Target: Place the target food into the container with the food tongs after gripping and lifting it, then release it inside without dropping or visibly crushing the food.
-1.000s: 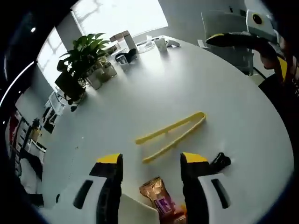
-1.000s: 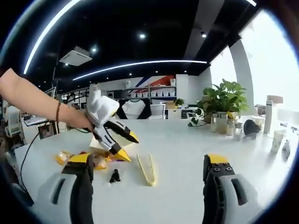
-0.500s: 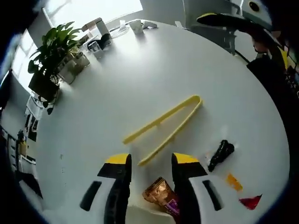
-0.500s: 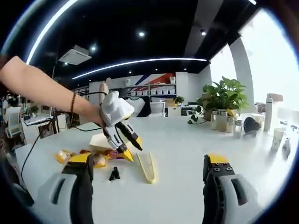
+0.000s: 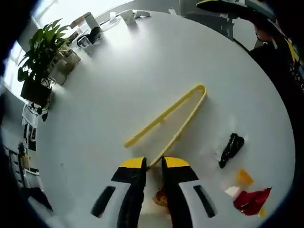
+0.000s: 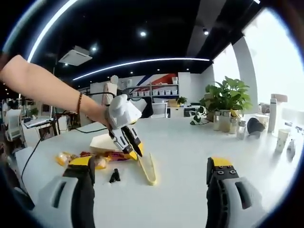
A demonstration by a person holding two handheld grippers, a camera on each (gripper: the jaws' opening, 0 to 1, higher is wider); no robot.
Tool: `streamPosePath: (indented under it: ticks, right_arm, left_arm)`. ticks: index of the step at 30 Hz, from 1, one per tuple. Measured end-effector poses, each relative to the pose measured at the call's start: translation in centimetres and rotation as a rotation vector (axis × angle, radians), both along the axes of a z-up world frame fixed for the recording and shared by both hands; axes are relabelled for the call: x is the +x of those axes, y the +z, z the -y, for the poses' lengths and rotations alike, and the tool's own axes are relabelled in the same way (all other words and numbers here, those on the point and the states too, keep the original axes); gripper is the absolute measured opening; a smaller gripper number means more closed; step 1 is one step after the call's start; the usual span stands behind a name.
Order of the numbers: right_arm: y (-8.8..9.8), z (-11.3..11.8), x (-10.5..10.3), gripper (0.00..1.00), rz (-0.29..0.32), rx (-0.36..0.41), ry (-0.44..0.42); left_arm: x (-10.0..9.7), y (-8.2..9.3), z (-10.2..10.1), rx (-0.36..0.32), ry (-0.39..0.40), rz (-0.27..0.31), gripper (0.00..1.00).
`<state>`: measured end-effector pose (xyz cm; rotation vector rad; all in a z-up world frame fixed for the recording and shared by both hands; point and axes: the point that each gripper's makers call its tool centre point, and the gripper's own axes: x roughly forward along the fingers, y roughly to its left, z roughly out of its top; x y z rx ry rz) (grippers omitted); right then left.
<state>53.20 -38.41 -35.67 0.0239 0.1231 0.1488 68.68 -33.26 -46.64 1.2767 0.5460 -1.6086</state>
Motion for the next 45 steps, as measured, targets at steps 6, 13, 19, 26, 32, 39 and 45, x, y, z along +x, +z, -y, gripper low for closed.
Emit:
streamPosePath:
  ticks: [6,13,19,26,32,39,45]
  right_arm:
    - [-0.4,0.3,0.0,0.99,-0.009,0.007,-0.008]
    - [-0.5,0.2,0.0,0.99,-0.014,0.002,-0.005]
    - [-0.6,0.6,0.0,0.99,-0.016,0.005,-0.013]
    - [-0.5,0.8,0.1,0.99,-0.016,0.001,-0.016]
    - [-0.1,0.7,0.3,0.99,-0.007,-0.022,0.004]
    - [0.3,1.0,0.3,0.99,0.005,-0.018,0.007]
    - [0.5,0.8,0.1,0.99,0.017,-0.021,0.019]
  left_arm:
    - [-0.6,-0.6,-1.1,0.077,-0.159,0.054,0.06]
    - [-0.9,-0.3,-0.4,0.007,-0.099,0.000,0.02]
    - [-1.7,0.6,-0.2,-0.070,-0.091,-0.045,0.02]
    - [-2.8,2.1,-0.7,-0.161,-0.043,-0.104,0.02]
    - [-5.0,3.3,-1.0,-0.254,-0.047,-0.154,0.02]
    - [-7.0,4.9,-1.1,-0.325,-0.056,-0.174,0.02]
    - [-8.9,7.1,-1.5,-0.413,-0.076,-0.220,0.02]
